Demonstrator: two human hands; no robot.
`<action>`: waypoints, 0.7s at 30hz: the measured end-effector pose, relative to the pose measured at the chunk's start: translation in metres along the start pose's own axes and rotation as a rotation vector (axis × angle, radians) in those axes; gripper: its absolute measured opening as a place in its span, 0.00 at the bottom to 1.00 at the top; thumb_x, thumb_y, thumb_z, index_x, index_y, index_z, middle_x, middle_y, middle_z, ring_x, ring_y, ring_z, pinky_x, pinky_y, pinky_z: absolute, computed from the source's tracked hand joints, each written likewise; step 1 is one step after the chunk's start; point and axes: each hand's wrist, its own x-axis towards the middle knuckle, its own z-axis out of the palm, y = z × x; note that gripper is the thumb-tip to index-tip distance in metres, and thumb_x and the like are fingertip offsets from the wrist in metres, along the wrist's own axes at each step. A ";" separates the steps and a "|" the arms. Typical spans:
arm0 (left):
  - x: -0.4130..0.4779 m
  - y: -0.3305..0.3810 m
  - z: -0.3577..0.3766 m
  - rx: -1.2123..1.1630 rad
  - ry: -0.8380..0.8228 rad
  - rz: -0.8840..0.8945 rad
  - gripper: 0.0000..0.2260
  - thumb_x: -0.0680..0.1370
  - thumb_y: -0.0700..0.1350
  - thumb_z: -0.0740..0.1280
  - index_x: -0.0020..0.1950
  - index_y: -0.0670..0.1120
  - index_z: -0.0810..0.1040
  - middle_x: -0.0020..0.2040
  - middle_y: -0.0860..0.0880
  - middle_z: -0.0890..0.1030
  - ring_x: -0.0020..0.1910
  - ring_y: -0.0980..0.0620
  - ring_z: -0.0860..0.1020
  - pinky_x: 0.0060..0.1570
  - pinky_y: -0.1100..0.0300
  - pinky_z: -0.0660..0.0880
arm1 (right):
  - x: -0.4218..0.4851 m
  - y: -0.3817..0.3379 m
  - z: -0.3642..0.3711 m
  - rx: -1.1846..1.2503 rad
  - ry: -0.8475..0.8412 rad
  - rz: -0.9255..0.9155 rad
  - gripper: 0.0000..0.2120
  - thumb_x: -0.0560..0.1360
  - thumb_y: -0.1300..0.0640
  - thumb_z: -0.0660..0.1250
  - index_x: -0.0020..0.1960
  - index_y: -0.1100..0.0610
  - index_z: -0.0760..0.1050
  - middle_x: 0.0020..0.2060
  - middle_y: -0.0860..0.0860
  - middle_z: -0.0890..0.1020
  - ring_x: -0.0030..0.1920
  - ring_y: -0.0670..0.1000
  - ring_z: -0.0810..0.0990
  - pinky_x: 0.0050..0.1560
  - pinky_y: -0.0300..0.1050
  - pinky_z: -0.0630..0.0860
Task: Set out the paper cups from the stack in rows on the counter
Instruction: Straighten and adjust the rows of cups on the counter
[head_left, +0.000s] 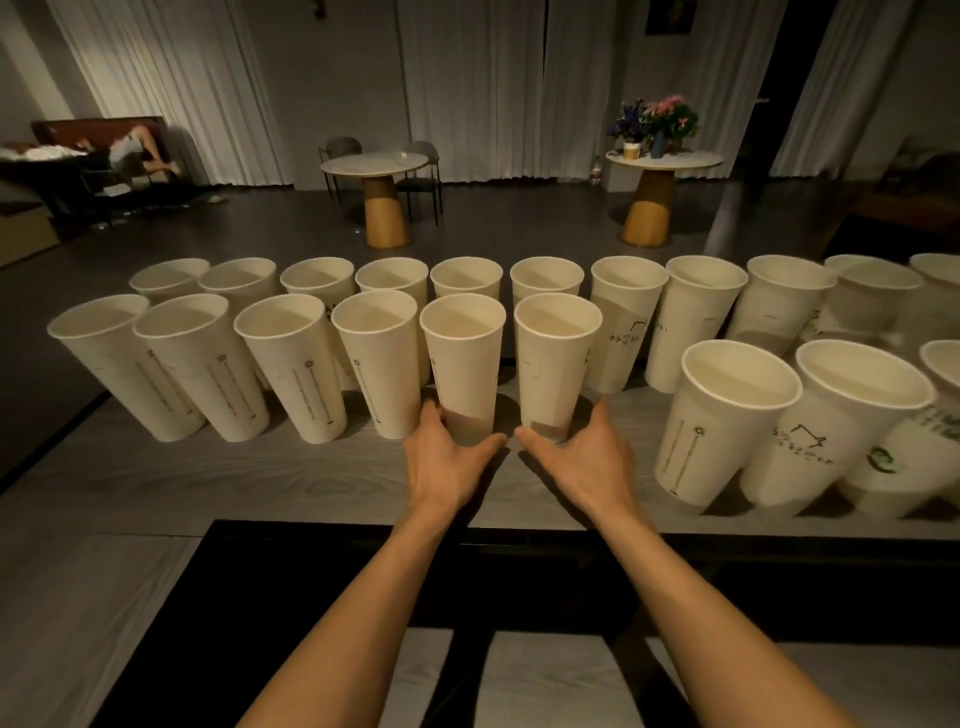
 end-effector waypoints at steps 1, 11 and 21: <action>-0.003 0.000 -0.001 0.005 -0.007 -0.003 0.34 0.69 0.49 0.83 0.70 0.46 0.72 0.69 0.46 0.79 0.70 0.46 0.76 0.70 0.49 0.75 | -0.002 0.001 0.000 0.003 -0.013 0.014 0.67 0.54 0.21 0.71 0.81 0.53 0.51 0.73 0.56 0.74 0.71 0.59 0.75 0.66 0.60 0.77; -0.067 0.004 -0.011 0.080 -0.036 0.025 0.31 0.75 0.49 0.78 0.74 0.47 0.69 0.70 0.45 0.78 0.70 0.45 0.76 0.67 0.53 0.74 | -0.069 0.020 -0.030 -0.038 -0.131 -0.222 0.11 0.78 0.54 0.71 0.60 0.52 0.78 0.49 0.44 0.78 0.50 0.42 0.79 0.51 0.35 0.76; -0.123 0.030 0.027 -0.092 -0.156 0.058 0.08 0.81 0.40 0.71 0.58 0.48 0.78 0.51 0.50 0.82 0.47 0.56 0.82 0.40 0.70 0.78 | -0.118 0.078 -0.103 0.361 0.425 -0.157 0.07 0.77 0.60 0.71 0.43 0.50 0.80 0.39 0.46 0.83 0.41 0.44 0.82 0.43 0.40 0.78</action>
